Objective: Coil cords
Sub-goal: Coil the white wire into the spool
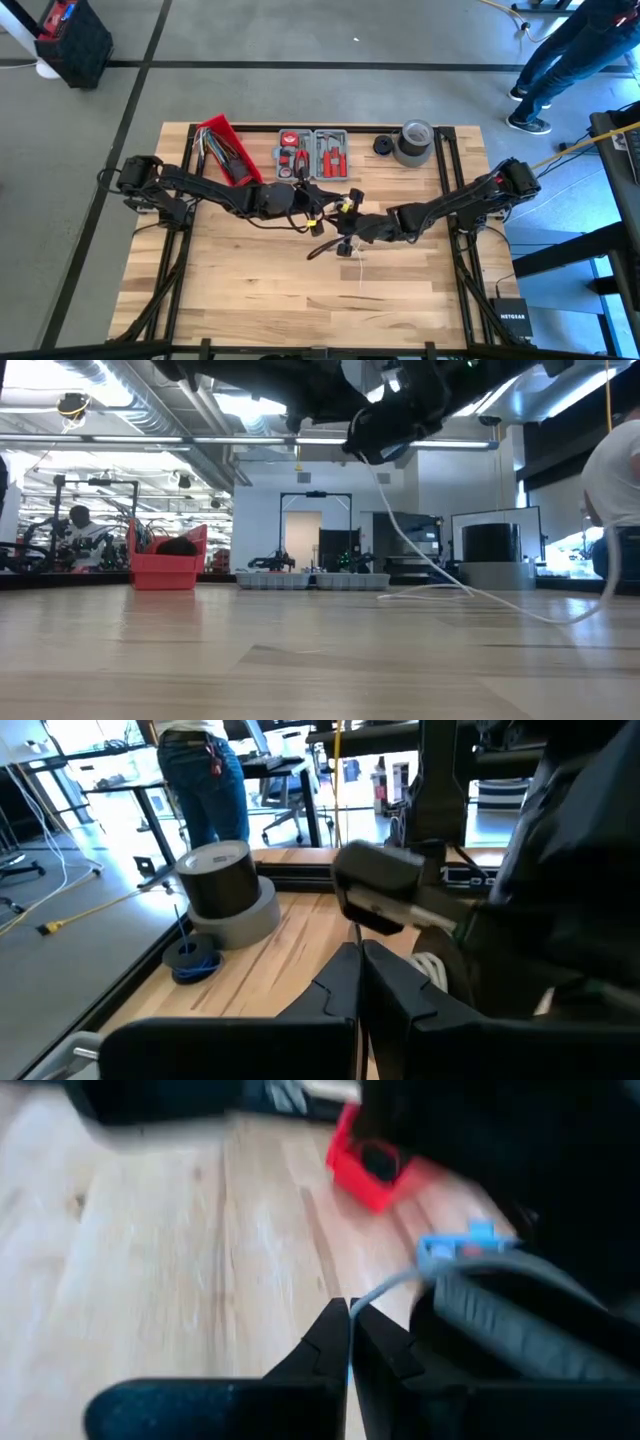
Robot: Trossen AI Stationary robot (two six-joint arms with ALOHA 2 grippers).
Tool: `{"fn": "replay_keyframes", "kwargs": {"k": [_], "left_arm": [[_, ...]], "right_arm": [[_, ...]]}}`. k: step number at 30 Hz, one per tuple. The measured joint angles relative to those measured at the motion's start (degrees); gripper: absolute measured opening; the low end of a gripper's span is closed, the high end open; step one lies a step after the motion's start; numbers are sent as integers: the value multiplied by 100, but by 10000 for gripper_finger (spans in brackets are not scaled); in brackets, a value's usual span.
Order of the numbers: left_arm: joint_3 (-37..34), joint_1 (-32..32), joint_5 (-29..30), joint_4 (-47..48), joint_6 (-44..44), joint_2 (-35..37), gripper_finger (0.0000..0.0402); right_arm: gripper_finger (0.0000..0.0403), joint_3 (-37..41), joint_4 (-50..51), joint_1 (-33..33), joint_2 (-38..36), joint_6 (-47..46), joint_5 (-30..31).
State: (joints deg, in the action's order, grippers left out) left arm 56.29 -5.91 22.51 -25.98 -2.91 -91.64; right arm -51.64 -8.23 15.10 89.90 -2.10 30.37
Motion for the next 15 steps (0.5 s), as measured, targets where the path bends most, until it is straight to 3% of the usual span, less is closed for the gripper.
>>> {"fn": "replay_keyframes", "kwargs": {"k": [10, 15], "left_arm": [[7, -40, -80, 55, 164, 150, 0], [17, -51, -80, 92, 153, 167, 0]], "right_arm": [[30, 2, 1414, 60, -4, -846, -261], [67, -112, 1764, 62, -41, -859, -254]]}}
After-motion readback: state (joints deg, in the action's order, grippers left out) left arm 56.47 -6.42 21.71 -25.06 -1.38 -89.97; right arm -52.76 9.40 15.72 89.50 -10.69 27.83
